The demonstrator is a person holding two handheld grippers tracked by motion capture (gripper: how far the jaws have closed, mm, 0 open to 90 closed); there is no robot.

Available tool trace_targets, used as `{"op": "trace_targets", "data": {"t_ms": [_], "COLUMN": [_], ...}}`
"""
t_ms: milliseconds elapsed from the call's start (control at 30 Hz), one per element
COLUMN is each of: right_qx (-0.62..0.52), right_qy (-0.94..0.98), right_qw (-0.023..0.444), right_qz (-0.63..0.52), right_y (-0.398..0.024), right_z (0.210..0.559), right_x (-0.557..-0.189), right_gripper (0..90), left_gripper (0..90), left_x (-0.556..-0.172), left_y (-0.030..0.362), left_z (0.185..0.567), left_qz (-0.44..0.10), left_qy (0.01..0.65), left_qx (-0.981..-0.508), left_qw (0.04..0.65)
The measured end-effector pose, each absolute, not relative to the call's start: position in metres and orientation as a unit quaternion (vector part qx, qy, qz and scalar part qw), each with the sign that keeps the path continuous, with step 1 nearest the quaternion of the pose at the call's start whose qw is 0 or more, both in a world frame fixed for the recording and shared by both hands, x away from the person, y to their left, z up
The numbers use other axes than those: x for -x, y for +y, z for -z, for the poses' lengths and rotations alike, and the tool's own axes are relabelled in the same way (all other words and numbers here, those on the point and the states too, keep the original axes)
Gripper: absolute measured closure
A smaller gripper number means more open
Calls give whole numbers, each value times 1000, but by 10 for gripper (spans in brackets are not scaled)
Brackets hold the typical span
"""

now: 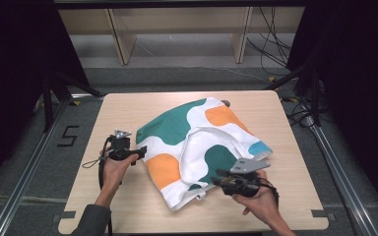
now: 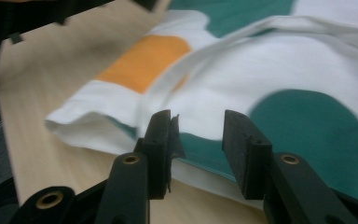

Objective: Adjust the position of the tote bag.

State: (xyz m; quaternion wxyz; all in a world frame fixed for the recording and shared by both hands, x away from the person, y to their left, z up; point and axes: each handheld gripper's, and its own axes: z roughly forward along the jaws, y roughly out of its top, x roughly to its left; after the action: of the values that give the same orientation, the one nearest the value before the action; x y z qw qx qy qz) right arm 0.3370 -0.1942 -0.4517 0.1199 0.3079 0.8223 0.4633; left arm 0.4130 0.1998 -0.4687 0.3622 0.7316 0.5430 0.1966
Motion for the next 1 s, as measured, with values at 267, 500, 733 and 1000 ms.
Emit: {"op": "trace_targets", "data": {"t_ms": [267,500,733,1000], "right_qx": [-381,-394,-399,-407], "right_qy": [798,795,792,788], "right_qw": [136,146,153,152], "right_qz": [-446,-436,-436,-436], "right_y": [-255,-268,-273,-278], "right_z": [459,465,466,468], "right_x": [-347,-345,-346,-349], "right_gripper": [553,534,507,484], "left_gripper": [213,204,227,354], "left_x": [-326,-296,-291,-295], "left_y": [153,117,96,87], "left_z": [468,470,483,489], "left_qz": [-115,-126,-132,-189], "left_qy": [457,415,390,375], "left_qx": [-785,-802,-823,-827], "left_qw": [403,411,391,373]}}
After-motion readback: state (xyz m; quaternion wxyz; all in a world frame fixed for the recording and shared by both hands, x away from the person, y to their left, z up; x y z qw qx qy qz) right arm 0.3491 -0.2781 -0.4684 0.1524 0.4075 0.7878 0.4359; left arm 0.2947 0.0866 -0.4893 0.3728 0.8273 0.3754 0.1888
